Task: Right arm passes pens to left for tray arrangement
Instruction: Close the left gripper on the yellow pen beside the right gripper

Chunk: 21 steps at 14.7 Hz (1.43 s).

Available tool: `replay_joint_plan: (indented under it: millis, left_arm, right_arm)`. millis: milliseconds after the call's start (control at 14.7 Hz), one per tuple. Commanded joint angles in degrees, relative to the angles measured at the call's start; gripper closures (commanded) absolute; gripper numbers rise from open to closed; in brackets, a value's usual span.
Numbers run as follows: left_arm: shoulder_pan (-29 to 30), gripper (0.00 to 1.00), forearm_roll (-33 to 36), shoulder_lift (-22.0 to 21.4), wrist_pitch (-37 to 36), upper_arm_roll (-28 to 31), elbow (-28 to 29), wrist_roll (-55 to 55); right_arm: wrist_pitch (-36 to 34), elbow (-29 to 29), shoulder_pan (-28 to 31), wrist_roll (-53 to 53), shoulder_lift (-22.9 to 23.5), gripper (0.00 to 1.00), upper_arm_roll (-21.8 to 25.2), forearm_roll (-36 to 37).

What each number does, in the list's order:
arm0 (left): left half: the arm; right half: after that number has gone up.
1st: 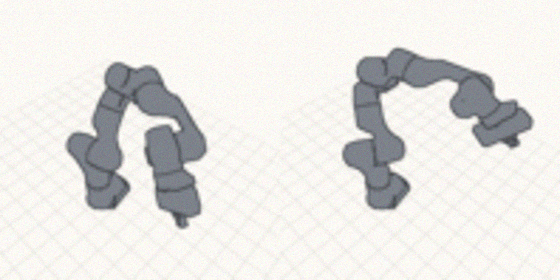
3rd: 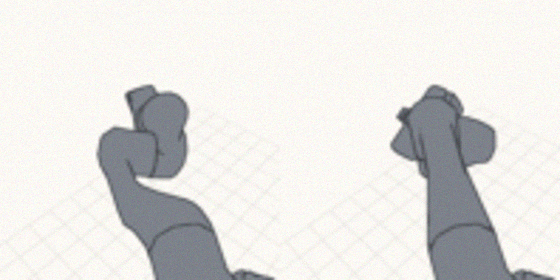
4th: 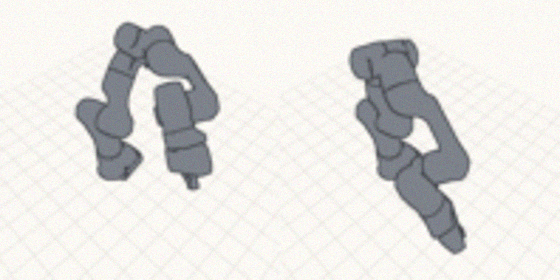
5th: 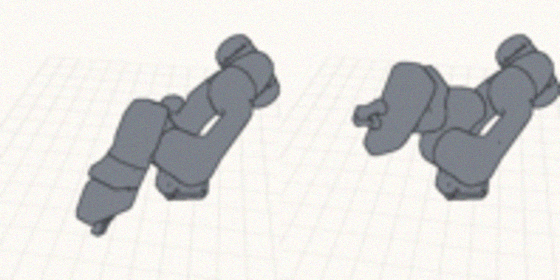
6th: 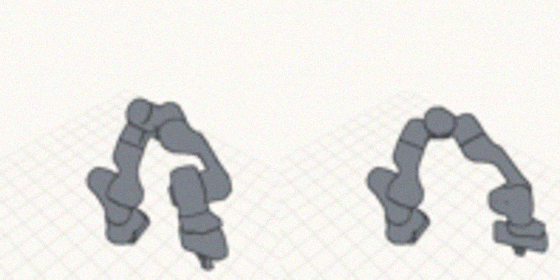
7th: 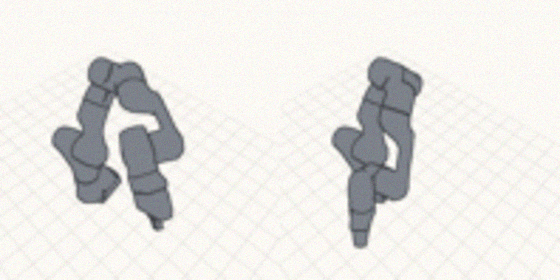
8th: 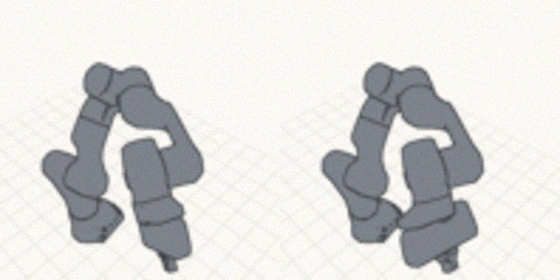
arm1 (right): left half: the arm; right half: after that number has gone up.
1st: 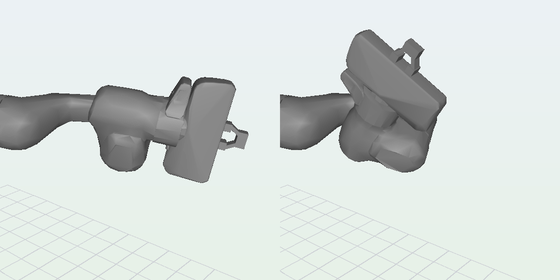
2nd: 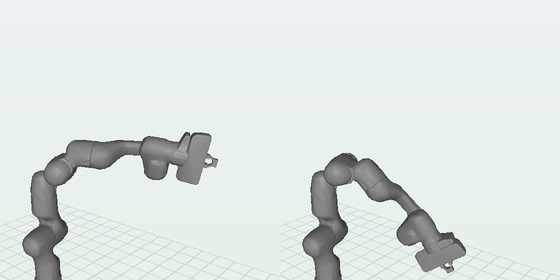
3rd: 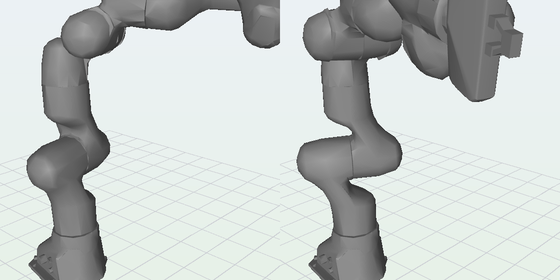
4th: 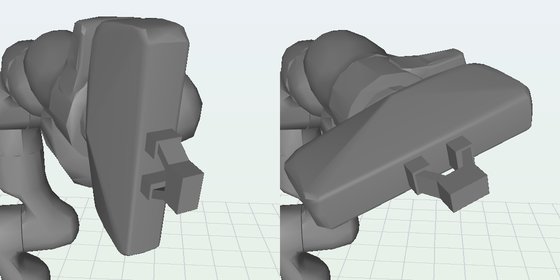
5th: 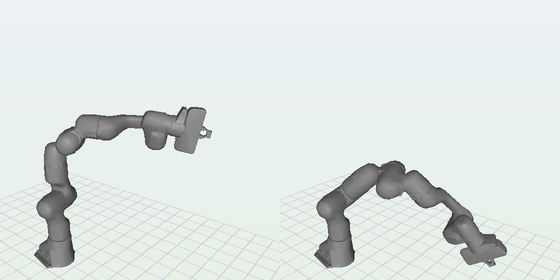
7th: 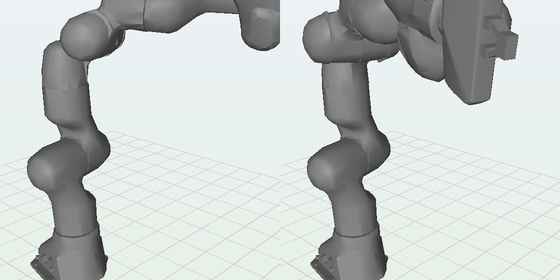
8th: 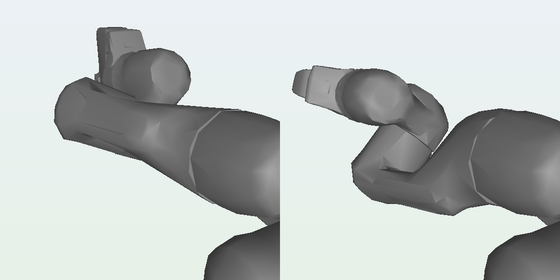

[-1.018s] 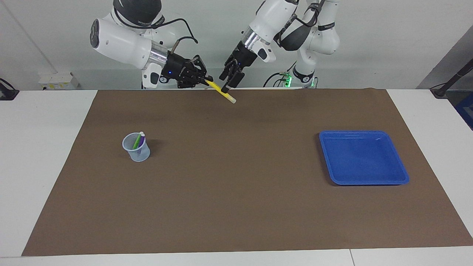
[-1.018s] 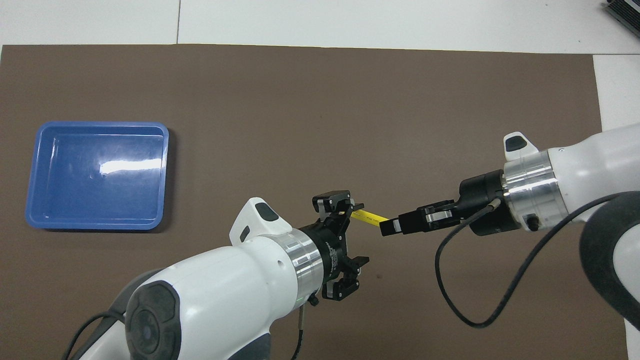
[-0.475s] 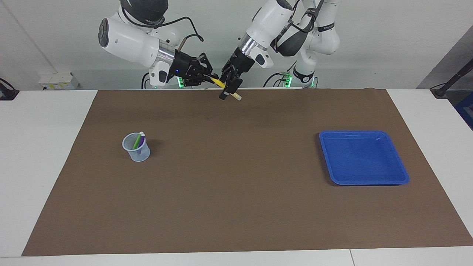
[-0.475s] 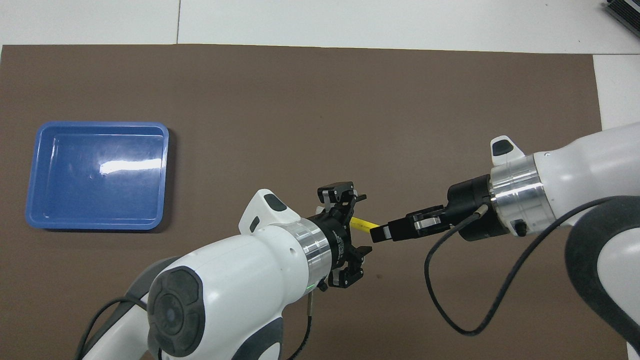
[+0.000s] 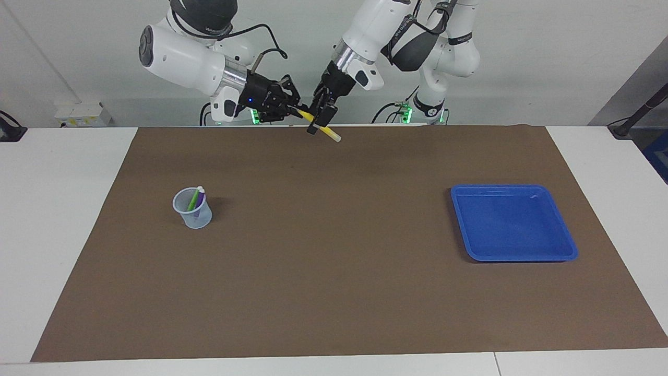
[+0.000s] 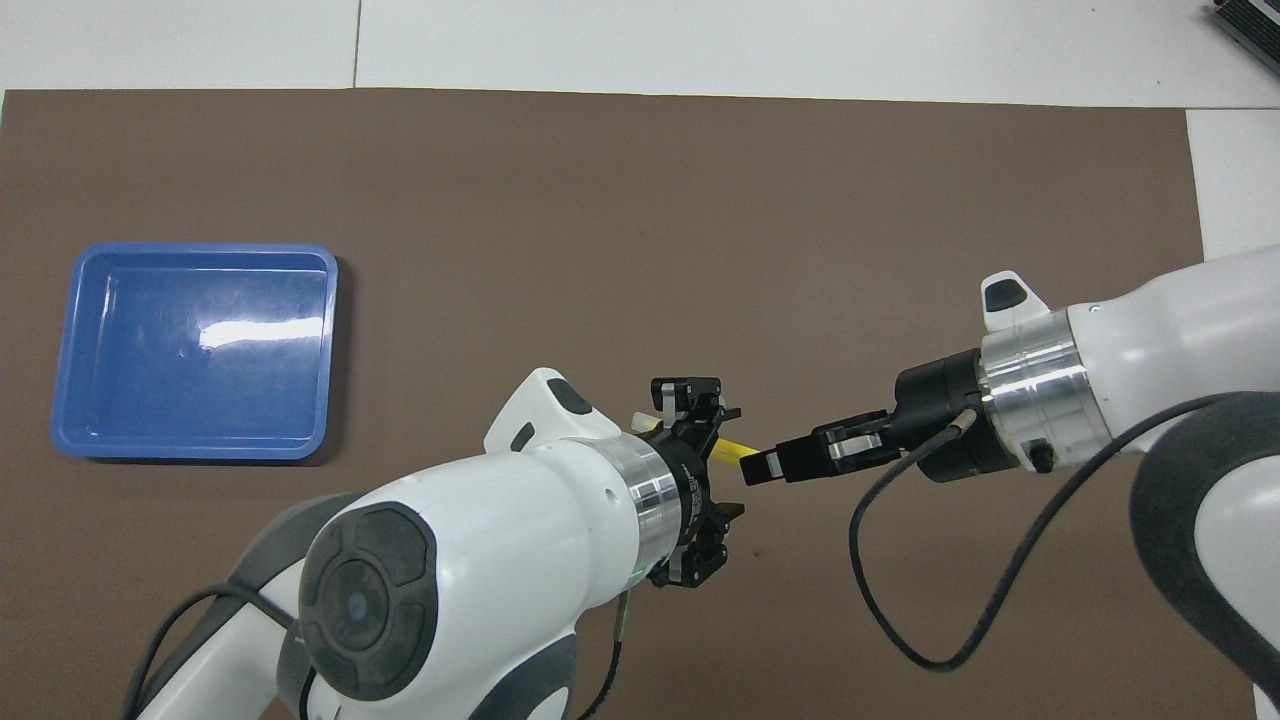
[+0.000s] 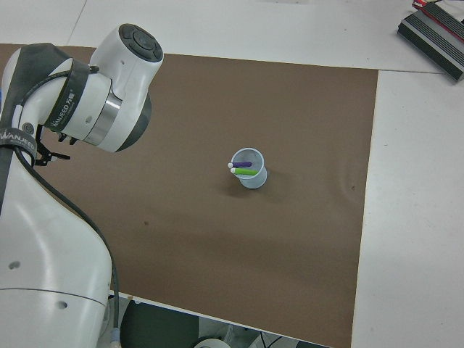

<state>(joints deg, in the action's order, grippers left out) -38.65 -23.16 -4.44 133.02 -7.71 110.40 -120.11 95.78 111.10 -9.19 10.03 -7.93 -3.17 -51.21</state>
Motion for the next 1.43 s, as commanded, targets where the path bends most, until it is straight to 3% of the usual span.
replay_joint_plan:
  millis: [0,475,814,1018,1357]
  left_arm:
    - [0.1,0.23,1.9,0.8,-1.9,0.1,-1.3,-1.0]
    - [1.4,0.24,2.4,0.7,-4.6,0.3,-1.8,-0.3]
    - [1.4,0.42,2.4,0.7,-4.3,0.5,-1.7,-0.4]
    - [1.4,0.61,2.3,0.7,-4.4,0.5,-1.9,-0.5]
    - [2.6,0.65,2.5,0.9,-7.2,0.6,-3.1,-0.3]
  right_arm:
    - [1.3,1.6,0.1,1.9,-1.3,1.00,0.1,-2.5]
    - [1.4,1.6,0.1,2.4,-1.3,1.00,0.1,-2.6]
    - [1.4,1.6,0.1,2.7,-1.3,1.00,0.1,-2.6]
    - [1.5,1.6,0.1,2.8,-1.3,1.00,0.1,-2.6]
    - [1.5,1.6,0.1,3.1,-1.3,1.00,0.1,-2.7]
